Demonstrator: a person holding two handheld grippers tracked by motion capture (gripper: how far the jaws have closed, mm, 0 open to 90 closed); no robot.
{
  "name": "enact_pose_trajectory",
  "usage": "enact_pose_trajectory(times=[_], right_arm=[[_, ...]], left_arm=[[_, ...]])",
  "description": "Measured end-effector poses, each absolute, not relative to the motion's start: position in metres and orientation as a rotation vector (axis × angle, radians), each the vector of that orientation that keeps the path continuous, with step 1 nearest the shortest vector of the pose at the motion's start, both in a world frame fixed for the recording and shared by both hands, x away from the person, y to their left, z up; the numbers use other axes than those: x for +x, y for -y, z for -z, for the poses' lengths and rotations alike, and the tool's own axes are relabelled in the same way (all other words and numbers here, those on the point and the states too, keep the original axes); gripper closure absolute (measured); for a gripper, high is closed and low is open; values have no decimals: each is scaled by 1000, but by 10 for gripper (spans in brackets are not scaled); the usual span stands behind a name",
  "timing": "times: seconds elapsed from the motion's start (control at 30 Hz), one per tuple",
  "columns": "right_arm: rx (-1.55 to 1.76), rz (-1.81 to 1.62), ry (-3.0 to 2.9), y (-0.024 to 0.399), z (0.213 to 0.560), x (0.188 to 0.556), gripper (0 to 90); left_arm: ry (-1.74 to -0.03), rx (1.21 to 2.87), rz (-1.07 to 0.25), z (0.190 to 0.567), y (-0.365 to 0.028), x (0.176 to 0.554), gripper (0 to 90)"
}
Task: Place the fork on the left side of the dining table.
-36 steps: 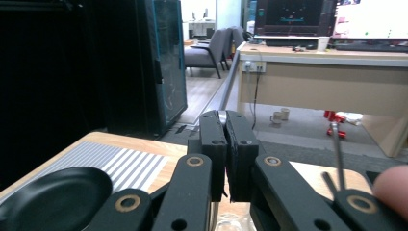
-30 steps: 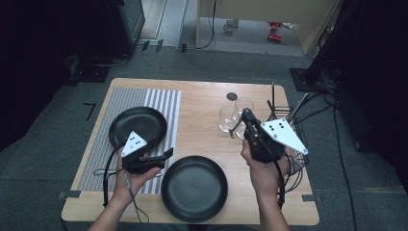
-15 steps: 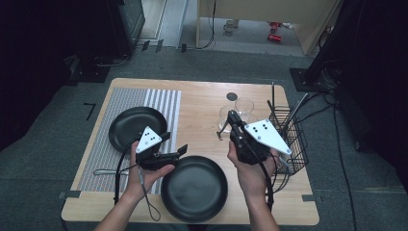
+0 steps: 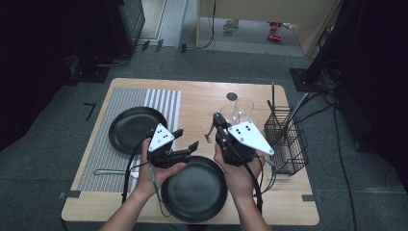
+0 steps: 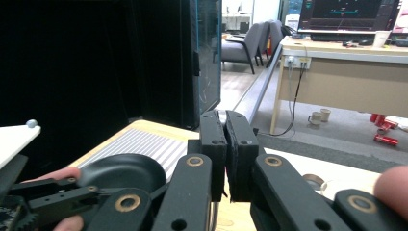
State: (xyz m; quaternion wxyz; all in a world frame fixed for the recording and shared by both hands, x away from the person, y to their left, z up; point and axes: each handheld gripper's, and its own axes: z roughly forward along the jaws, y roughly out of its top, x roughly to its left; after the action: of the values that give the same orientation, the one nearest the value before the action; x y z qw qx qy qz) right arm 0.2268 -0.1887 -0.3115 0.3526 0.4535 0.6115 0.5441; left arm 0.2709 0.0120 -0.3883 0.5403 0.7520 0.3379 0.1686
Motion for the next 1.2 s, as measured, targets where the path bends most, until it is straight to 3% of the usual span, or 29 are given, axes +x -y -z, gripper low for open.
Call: enact_pose_trajectory(times=[0.4, 0.77, 1.03, 1.2], right_arm=[[1154, -1428, -1620, 167, 316, 226, 884], [1163, -1440, -1627, 158, 318, 226, 884], [1171, -1447, -1627, 155, 319, 226, 884], [1165, -1447, -1635, 151, 319, 225, 883]], left_arm=[[-768, 1786, -457, 376, 8, 268, 486], [-752, 1750, -491, 366, 10, 268, 688], [-744, 1729, -524, 359, 12, 267, 710], [-743, 1727, -537, 356, 13, 267, 772]])
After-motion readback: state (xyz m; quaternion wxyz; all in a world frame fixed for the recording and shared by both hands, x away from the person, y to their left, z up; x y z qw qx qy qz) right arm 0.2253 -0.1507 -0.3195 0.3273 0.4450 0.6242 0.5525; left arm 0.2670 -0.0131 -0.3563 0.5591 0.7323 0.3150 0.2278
